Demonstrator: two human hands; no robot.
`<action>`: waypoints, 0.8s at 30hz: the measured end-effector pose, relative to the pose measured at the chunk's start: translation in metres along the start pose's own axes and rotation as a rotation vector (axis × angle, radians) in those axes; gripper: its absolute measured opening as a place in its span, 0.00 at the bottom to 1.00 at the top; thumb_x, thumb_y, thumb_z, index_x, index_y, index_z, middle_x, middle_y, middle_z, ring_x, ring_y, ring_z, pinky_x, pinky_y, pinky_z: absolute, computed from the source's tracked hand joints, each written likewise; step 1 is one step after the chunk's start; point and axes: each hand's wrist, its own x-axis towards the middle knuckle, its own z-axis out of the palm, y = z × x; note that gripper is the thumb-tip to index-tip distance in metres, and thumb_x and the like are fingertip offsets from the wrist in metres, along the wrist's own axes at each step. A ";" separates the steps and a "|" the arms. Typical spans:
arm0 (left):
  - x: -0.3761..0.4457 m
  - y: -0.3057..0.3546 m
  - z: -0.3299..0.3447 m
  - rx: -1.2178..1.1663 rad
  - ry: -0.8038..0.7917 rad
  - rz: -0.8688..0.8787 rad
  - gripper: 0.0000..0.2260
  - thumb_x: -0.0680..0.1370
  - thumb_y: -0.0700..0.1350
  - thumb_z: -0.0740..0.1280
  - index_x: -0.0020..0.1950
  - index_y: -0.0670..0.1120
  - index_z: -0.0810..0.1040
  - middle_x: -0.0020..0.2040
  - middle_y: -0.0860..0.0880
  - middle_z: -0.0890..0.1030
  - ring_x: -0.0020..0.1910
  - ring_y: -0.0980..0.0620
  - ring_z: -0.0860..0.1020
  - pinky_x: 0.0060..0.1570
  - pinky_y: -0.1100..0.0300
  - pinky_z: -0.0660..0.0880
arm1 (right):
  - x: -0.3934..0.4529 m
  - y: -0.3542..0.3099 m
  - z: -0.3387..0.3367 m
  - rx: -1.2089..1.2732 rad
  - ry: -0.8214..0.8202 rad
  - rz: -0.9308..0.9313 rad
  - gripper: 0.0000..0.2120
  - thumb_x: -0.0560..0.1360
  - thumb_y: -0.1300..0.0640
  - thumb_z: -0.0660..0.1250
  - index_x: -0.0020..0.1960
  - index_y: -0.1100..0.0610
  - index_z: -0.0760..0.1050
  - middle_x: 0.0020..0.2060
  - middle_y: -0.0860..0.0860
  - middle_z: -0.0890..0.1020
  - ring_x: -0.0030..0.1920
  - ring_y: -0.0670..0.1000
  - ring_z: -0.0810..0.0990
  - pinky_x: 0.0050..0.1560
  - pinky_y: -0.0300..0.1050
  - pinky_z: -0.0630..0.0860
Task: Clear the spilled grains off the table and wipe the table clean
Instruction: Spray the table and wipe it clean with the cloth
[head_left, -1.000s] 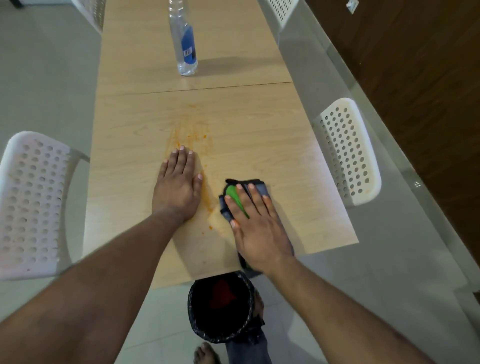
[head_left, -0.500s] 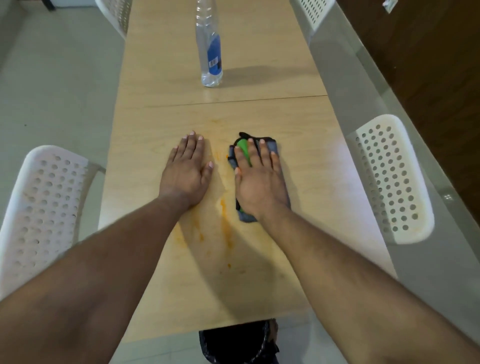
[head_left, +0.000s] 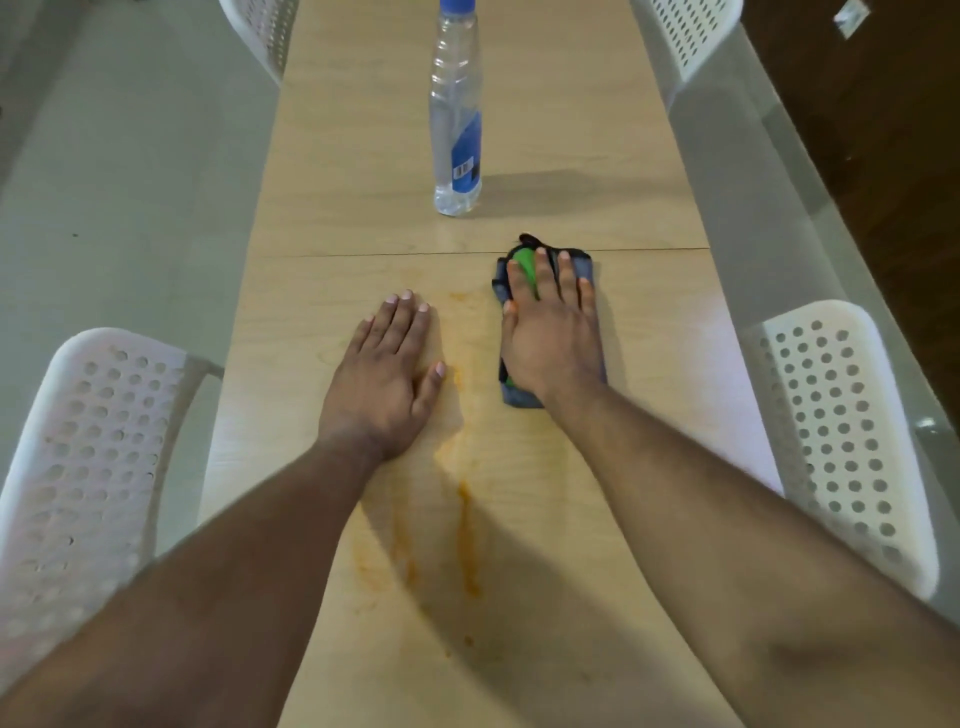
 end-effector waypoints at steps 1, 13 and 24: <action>0.000 0.001 0.000 -0.004 0.002 0.001 0.32 0.86 0.62 0.46 0.87 0.48 0.49 0.87 0.48 0.47 0.85 0.51 0.43 0.84 0.49 0.48 | 0.009 -0.011 0.001 -0.002 -0.004 -0.003 0.29 0.86 0.46 0.48 0.86 0.48 0.54 0.86 0.53 0.53 0.85 0.58 0.48 0.83 0.60 0.48; 0.001 0.002 -0.002 -0.045 0.018 -0.016 0.31 0.86 0.59 0.48 0.87 0.46 0.52 0.87 0.49 0.49 0.85 0.53 0.44 0.83 0.49 0.50 | -0.056 0.027 -0.004 -0.051 -0.067 -0.228 0.28 0.87 0.45 0.47 0.86 0.46 0.51 0.86 0.50 0.50 0.85 0.54 0.44 0.84 0.59 0.50; 0.001 -0.003 -0.002 -0.111 0.040 0.002 0.31 0.87 0.59 0.44 0.86 0.44 0.57 0.86 0.46 0.55 0.85 0.51 0.49 0.83 0.50 0.50 | -0.015 -0.037 0.004 -0.017 -0.043 -0.230 0.29 0.86 0.46 0.48 0.86 0.48 0.52 0.86 0.53 0.51 0.85 0.57 0.46 0.83 0.60 0.48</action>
